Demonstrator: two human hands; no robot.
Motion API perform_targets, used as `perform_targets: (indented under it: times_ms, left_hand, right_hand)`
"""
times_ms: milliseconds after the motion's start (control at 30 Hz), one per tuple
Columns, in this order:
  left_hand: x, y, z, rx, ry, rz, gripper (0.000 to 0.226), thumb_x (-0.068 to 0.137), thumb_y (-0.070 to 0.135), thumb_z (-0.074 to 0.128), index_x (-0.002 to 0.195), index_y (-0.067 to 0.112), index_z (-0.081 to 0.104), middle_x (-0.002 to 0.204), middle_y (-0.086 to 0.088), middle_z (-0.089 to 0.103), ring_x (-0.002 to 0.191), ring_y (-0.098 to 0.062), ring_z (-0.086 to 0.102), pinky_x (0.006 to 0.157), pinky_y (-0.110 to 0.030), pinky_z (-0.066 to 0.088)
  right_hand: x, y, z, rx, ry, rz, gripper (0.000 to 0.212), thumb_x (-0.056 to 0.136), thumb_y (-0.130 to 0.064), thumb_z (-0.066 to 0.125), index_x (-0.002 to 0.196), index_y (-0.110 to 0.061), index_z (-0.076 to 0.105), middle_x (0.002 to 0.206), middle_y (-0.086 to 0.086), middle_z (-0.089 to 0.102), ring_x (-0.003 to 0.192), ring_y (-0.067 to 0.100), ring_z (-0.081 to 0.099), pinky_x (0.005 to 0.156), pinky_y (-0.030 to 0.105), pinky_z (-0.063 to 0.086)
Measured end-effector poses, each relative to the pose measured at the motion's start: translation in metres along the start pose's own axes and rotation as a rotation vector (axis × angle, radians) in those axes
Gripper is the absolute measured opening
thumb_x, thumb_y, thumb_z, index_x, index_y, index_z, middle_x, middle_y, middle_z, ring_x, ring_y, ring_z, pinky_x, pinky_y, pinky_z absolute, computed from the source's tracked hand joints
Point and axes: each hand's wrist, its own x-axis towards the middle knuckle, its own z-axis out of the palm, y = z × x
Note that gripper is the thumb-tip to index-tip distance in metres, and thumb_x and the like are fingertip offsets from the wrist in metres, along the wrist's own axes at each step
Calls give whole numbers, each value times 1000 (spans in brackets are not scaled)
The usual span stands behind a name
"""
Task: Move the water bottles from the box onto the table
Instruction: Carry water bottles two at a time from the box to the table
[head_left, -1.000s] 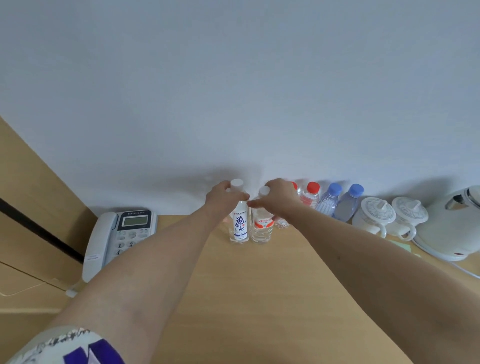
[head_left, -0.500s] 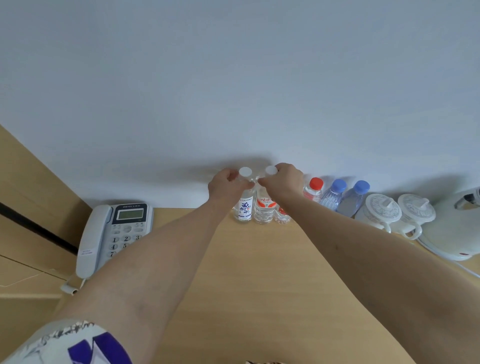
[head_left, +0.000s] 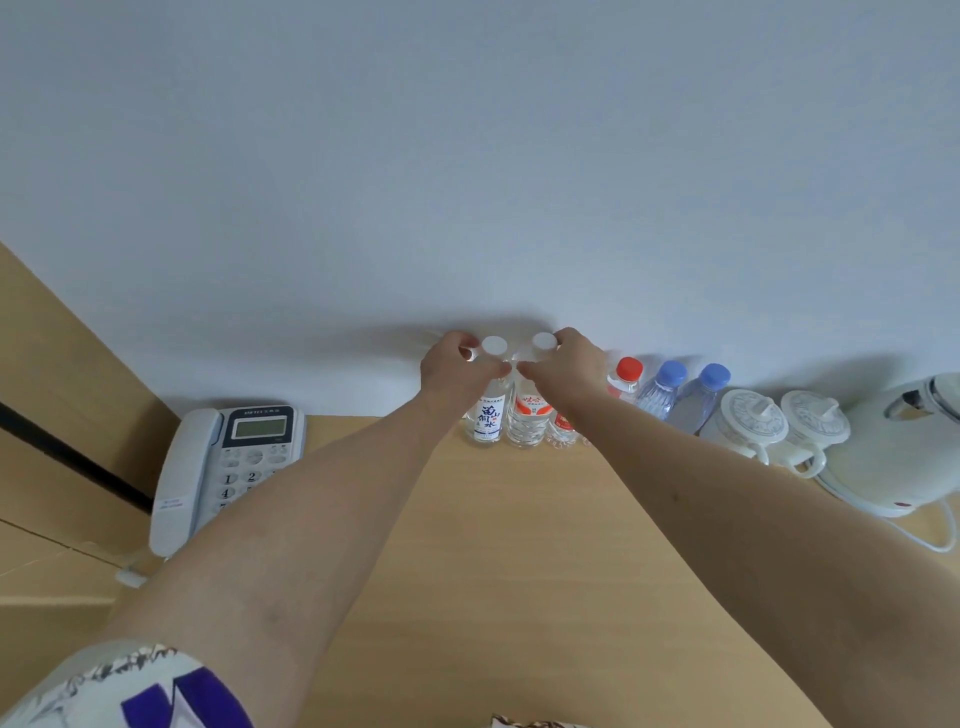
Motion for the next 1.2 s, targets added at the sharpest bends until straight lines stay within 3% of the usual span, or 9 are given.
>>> perform_targets:
  times_ms: [100,200,267,367,533,700,867,1200]
  left_hand:
    - [-5,9,-9,39,-32,92,55,77,25,89,125,16,63,119,0,60,107,-17,57,90,-28,46]
    - [-9,21,-18,123,-46,212,53,78,26,86,126,18,64,122,1,60,114,-16,55,94,-29,45]
    - [-14,27,-20,219,-45,297,53,79,30,83,128,21,64,128,-1,59,125,-19,51,100,-31,44]
    - [-28,33,-13,424,-85,457,55,82,36,80,132,22,62,136,-6,56,135,-26,42,99,-28,37]
    - [-61,41,24,496,-276,645,56,84,34,77,136,20,62,136,-8,57,135,-30,42,102,-32,38]
    - [-116,58,82,594,-476,819,61,81,37,78,137,20,61,136,-10,59,129,-34,49,107,-39,41]
    - [-183,73,141,659,-645,992,69,84,45,75,145,21,54,149,-10,51,140,-30,40,117,-37,33]
    - [-363,86,255,841,-879,1272,72,85,51,70,149,27,47,155,-9,42,144,-30,34,118,-41,33]
  right_hand:
    - [-11,-5,-7,-18,53,16,55,86,-27,75,136,-13,55,112,6,67,95,23,61,63,29,43]
    - [-23,-5,-16,-16,138,11,58,86,-26,73,140,-15,55,98,-1,62,78,13,55,52,22,32]
    - [-35,-3,-25,-38,177,17,57,86,-27,73,140,-16,55,100,0,66,87,17,60,60,24,38]
    - [-58,6,-37,-83,192,52,59,87,-27,72,142,-17,55,119,5,71,116,26,62,85,31,46]
    - [-109,45,-67,-210,252,146,52,88,-30,67,138,-21,58,124,8,67,126,34,55,93,39,45]
    - [-170,102,-114,-327,326,332,68,87,-41,72,149,-28,48,144,4,55,138,32,40,105,42,40]
    - [-232,154,-161,-373,421,471,65,83,-44,75,142,-31,50,142,3,55,136,32,39,94,42,38]
    - [-388,267,-243,-440,463,705,76,82,-51,73,149,-33,43,145,4,49,135,34,38,105,51,36]
